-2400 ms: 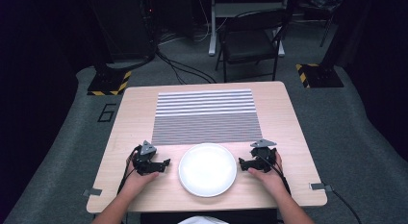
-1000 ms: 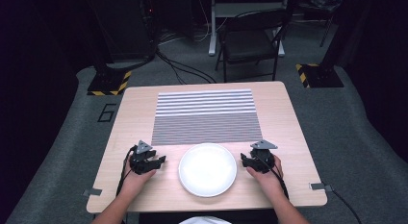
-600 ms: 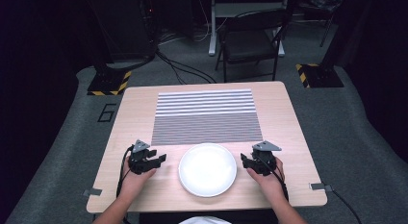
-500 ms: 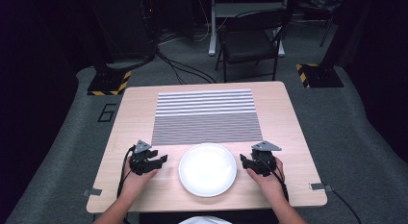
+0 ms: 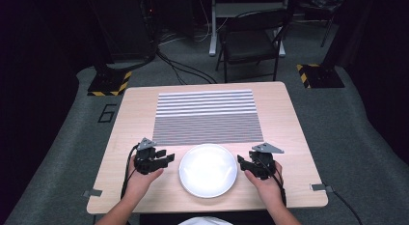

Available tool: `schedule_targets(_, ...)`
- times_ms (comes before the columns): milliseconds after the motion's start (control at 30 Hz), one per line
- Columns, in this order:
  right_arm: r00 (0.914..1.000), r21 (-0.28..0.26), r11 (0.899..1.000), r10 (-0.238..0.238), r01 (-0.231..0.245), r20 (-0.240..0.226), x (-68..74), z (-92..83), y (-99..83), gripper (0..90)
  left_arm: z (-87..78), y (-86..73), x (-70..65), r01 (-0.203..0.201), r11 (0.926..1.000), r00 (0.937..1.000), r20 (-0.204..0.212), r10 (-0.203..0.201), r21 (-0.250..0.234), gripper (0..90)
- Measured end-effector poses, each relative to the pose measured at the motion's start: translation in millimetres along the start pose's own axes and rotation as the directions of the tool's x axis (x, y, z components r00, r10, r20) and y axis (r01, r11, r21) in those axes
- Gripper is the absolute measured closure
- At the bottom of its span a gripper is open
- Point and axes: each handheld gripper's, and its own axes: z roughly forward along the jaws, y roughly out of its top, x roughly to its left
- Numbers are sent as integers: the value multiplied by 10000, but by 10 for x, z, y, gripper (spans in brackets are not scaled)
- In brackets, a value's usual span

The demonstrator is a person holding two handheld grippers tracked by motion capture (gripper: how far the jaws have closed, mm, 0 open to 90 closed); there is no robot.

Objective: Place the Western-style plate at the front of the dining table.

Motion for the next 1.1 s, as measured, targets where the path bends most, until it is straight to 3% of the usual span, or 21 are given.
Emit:
schedule_targets(167,9999,19,9999,130,-130,-48,14,-37,-45,478,31,-65,-48,571,9982,9977,372,-564,-184,545)
schedule_targets(233,9999,-58,9999,132,-132,-38,22,-49,-62,478,54,-97,-64,600,9980,9972,461,-589,-211,547)
schedule_targets(500,9999,-62,9999,84,-85,-115,61,-5,-130,482,165,-209,-136,342,9991,9952,909,-364,252,561)
schedule_targets(700,9999,21,10000,3,-3,-137,79,27,-161,482,204,-240,-220,-144,9989,9938,1109,95,435,561)
schedule_targets(1000,9999,124,9999,62,-60,-129,63,33,-188,480,256,-258,-258,-194,9979,9931,1163,122,610,559)
schedule_targets(1100,9998,155,9998,90,-88,-151,67,32,-199,480,261,-262,-247,87,9982,9921,1246,-160,589,559)
